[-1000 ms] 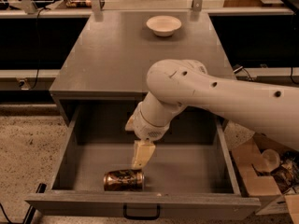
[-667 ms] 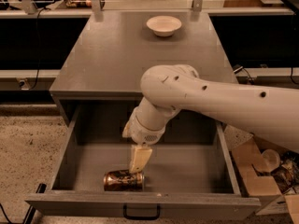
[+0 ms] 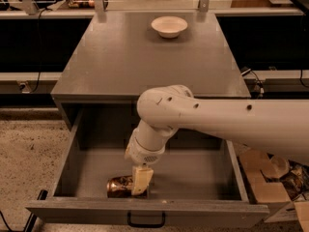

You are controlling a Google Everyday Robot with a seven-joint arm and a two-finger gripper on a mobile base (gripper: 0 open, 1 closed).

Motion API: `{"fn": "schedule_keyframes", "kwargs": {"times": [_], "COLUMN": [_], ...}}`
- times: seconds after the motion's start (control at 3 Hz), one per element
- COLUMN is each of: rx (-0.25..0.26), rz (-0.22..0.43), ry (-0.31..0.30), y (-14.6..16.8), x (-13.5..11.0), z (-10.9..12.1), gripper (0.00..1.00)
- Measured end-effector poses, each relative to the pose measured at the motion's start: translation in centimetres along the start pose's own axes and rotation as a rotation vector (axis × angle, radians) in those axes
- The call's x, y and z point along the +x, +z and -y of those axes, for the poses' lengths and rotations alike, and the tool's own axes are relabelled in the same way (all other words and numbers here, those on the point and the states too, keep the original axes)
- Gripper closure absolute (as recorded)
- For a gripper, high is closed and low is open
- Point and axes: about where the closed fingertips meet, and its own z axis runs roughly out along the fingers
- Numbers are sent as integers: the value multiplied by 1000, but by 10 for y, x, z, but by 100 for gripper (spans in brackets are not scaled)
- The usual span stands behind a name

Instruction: Pick orange can from top drawer and place on counter

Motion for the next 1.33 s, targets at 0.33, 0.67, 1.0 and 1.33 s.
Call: {"fn": "schedule_keyframes", "kwargs": {"times": [0.33,0.67,1.0,1.33], "rx": [-21,-24,-32,-37], "rz": [-20,-29,-28,-32], "ry": [-5,-14,-15,-10], "y": [20,33,49,63], "x": [-2,-3,-4,-2], "z": [-7,-4,0,3], "gripper": [30,31,30,31]}}
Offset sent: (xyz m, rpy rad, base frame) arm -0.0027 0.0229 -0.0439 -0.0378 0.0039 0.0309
